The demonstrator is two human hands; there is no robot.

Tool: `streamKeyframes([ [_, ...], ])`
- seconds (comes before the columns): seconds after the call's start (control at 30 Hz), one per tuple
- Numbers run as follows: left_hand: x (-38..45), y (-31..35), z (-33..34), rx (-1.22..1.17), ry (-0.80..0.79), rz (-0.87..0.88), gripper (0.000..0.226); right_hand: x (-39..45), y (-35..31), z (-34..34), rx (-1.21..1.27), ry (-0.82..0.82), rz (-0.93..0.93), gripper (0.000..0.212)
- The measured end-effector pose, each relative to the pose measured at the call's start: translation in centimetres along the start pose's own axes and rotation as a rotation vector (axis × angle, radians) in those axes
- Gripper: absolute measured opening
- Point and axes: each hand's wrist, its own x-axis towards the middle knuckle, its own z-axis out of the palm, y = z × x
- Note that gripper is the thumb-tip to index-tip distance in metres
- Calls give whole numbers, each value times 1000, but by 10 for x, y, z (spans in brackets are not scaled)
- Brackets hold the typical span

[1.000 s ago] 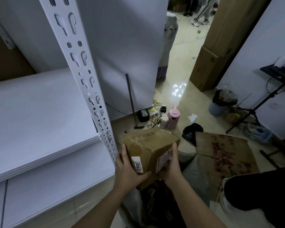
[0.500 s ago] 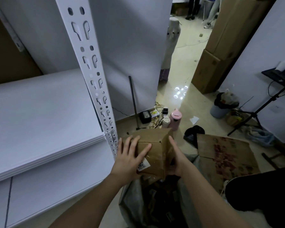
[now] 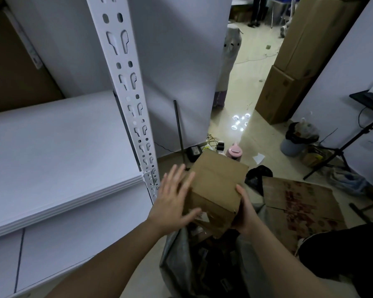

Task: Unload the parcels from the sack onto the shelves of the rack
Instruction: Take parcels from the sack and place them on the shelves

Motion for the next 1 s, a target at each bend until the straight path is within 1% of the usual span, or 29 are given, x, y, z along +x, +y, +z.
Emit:
streamKeyframes([
  [0.03,4,6,-8,-216,39,-203,85,0,-3,-5,14,8,-33,62],
  [0.1,18,20,-24,-809,20,-691,80,-4,-8,-14,58,-13,-59,52],
  [0.13,26,23,-31,-1106,-41,-938,75,-6,-11,-18,86,-36,-60,46],
  [0.17,32,22,-35,-1306,-153,-1130,68,-6,-12,-21,111,-55,-65,42],
  [0.2,34,17,-35,-1398,-287,-1201,67,-8,-12,-22,128,-71,-64,41],
  [0.23,33,13,-32,-1432,-416,-1201,70,-9,-11,-22,133,-78,-61,41],
  [0.27,31,9,-30,-1445,-511,-1164,74,-9,-9,-20,145,-87,-50,43],
  [0.3,29,8,-28,-1509,-561,-1128,76,-9,-7,-20,156,-88,-42,45],
  [0.37,28,5,-21,-1662,-535,-1102,70,-6,-4,-21,142,-81,-40,48],
  [0.43,29,1,-18,-1675,-481,-1062,66,-3,-4,-21,63,-100,-48,45],
  [0.53,28,-6,-14,-1531,-419,-987,77,4,-4,-24,-184,-66,-82,37],
  [0.57,28,-8,-14,-1471,-388,-948,74,6,-5,-25,-254,-36,-102,37],
  [0.6,28,-7,-16,-1421,-357,-905,64,10,-5,-28,-287,-11,-119,38],
  [0.63,28,-6,-19,-1372,-363,-857,55,13,-6,-30,-306,9,-131,39],
  [0.67,28,-6,-22,-1323,-389,-801,52,15,-7,-31,-318,28,-149,42],
  [0.73,27,-6,-23,-1195,-472,-692,57,19,-8,-31,-298,51,-180,44],
  [0.8,25,-7,-19,-1075,-501,-631,55,21,-11,-29,-201,60,-196,39],
  [0.83,25,-6,-17,-1048,-507,-627,51,22,-13,-29,-126,66,-204,38],
  [0.9,25,3,-23,-1081,-505,-646,38,25,-21,-27,-35,78,-214,48],
  [0.97,23,9,-25,-1231,-505,-770,29,30,-28,-24,-33,82,-225,65],
  [1.0,22,12,-25,-1336,-493,-840,32,37,-30,-26,-23,66,-243,71],
])
